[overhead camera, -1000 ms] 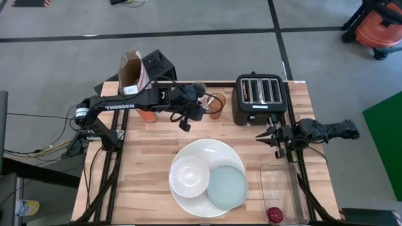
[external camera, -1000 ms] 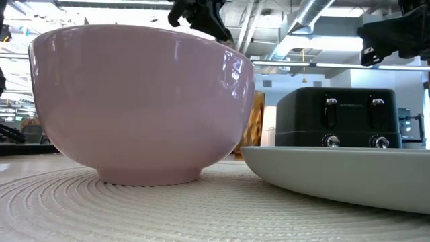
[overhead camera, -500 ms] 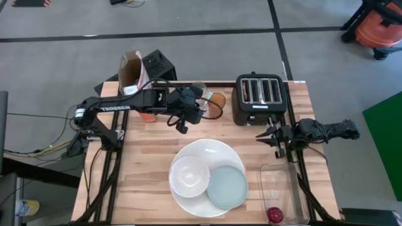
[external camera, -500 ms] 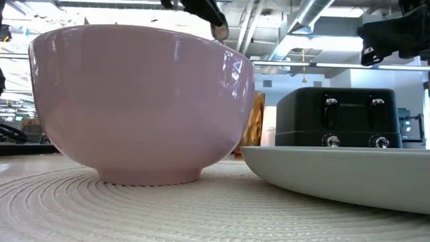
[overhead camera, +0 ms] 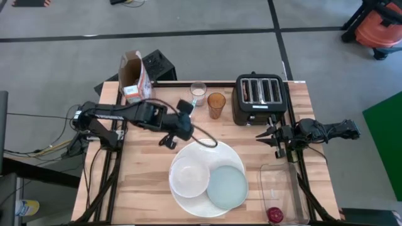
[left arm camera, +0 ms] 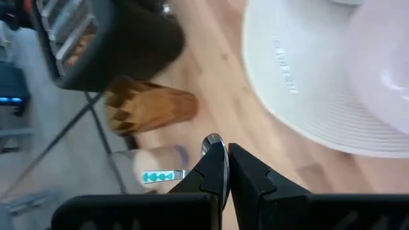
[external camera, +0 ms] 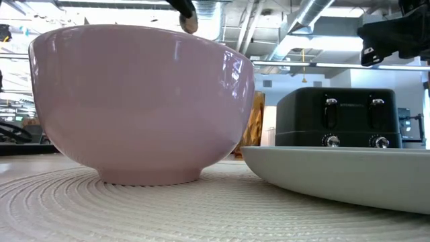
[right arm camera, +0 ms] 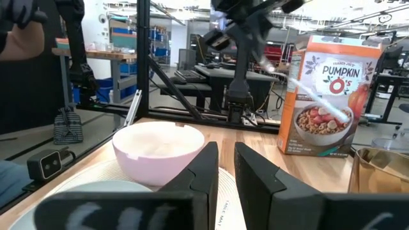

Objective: Arrange a breakfast setting
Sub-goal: Move the spoon to the left side of the white table mat

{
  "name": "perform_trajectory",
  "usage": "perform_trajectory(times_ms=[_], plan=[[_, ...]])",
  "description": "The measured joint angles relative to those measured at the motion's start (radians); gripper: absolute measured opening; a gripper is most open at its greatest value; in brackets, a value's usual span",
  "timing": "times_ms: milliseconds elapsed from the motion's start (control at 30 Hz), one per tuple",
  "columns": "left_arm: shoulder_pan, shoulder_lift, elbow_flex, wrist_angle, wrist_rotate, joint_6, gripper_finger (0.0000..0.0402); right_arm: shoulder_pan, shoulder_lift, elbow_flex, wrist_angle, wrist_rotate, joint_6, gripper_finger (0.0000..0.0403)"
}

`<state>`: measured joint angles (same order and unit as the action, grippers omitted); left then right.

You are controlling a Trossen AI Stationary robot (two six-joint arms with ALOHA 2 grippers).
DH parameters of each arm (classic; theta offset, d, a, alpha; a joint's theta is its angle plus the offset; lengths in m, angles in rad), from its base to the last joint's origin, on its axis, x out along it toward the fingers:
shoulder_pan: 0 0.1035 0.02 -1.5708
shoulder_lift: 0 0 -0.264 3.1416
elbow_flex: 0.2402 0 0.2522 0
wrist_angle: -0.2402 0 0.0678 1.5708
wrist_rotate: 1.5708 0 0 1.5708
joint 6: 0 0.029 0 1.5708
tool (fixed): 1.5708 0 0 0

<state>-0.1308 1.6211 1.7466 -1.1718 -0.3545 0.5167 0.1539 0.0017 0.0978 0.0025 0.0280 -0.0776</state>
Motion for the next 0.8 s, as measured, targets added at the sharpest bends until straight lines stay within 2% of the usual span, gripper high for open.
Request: perform_trajectory(times_ms=[167, 433, 800], plan=[[-0.078, 0.000, 0.000, -0.109, 0.000, -0.163, 0.0002, 0.000, 0.000, 0.000, -0.001, 0.000, 0.000, 0.0075], [-0.235, 0.000, -0.048, -0.296, -0.030, -0.540, 0.0002, 0.000, 0.000, 0.000, -0.004, 0.001, 0.000, 0.0075], [-0.459, 0.001, -0.253, -0.225, -0.046, -0.919, 0.0002, 0.000, 0.000, 0.000, -0.003, 0.002, 0.002, 0.0075]])
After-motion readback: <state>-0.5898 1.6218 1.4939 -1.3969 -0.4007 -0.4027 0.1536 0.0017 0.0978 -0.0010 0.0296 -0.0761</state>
